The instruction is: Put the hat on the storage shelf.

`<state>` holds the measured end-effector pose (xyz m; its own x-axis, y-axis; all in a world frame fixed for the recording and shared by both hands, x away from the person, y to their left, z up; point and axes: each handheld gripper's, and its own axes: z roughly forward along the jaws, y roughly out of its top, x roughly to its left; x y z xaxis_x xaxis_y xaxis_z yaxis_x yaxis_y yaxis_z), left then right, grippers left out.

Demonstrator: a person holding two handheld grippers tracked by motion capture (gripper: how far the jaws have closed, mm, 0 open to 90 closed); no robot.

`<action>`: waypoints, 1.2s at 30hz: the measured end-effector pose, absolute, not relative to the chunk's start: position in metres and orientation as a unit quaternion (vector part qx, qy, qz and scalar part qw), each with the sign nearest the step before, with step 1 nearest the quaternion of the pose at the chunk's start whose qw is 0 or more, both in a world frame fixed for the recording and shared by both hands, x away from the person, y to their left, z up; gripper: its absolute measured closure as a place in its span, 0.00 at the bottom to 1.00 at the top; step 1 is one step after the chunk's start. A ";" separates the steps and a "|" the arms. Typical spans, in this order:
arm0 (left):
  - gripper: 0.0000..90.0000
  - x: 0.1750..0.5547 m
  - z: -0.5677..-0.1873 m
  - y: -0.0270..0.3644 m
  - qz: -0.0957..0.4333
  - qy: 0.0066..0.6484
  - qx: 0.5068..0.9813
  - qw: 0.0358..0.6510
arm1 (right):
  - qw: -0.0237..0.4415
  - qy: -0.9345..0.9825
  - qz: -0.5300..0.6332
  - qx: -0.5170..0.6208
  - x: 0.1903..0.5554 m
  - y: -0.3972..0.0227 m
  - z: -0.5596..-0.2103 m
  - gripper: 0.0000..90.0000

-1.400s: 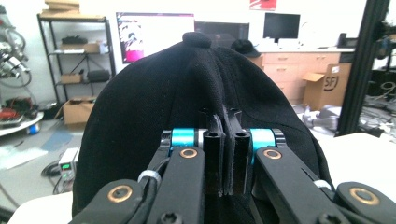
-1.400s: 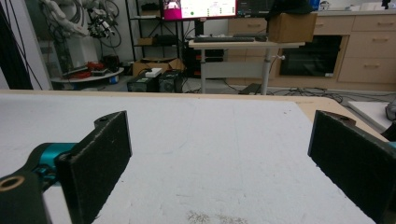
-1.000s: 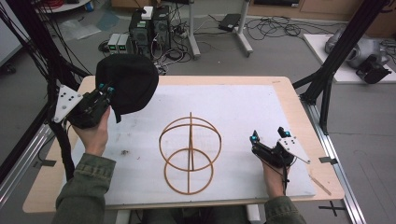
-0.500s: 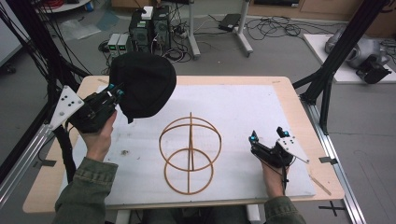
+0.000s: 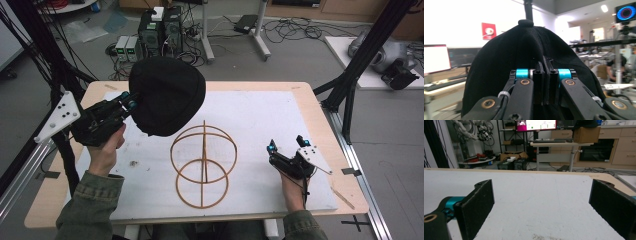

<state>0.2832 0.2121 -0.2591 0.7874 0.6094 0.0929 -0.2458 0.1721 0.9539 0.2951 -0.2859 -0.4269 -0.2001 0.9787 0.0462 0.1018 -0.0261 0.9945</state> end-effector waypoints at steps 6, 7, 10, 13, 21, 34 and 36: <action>0.97 0.281 -0.258 0.209 0.264 0.136 0.592 0.750 | 0.410 0.567 0.532 0.477 0.295 -0.285 -0.427 0.06; 0.97 0.280 -0.258 0.208 0.259 0.131 0.596 0.749 | 0.411 0.568 0.533 0.474 0.296 -0.285 -0.427 0.06; 0.97 0.280 -0.259 0.204 0.248 0.120 0.607 0.745 | 0.410 0.570 0.534 0.472 0.296 -0.284 -0.427 0.06; 0.97 0.280 -0.259 0.201 0.241 0.110 0.613 0.745 | 0.410 0.571 0.533 0.470 0.296 -0.283 -0.427 0.06; 0.97 0.282 -0.258 0.194 0.201 0.087 0.632 0.743 | 0.410 0.570 0.533 0.472 0.296 -0.285 -0.426 0.06; 0.97 0.288 -0.263 0.179 0.162 0.065 0.663 0.728 | 0.408 0.572 0.535 0.471 0.296 -0.284 -0.426 0.06; 0.97 0.288 -0.264 0.178 0.159 0.063 0.665 0.727 | 0.407 0.573 0.534 0.470 0.296 -0.284 -0.426 0.06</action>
<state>0.2878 0.1784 -0.2639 0.9414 0.3150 0.1204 -0.1478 0.0646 0.9869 0.2957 -0.2843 -0.4264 -0.2268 0.9733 0.0362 0.1033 -0.0129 0.9946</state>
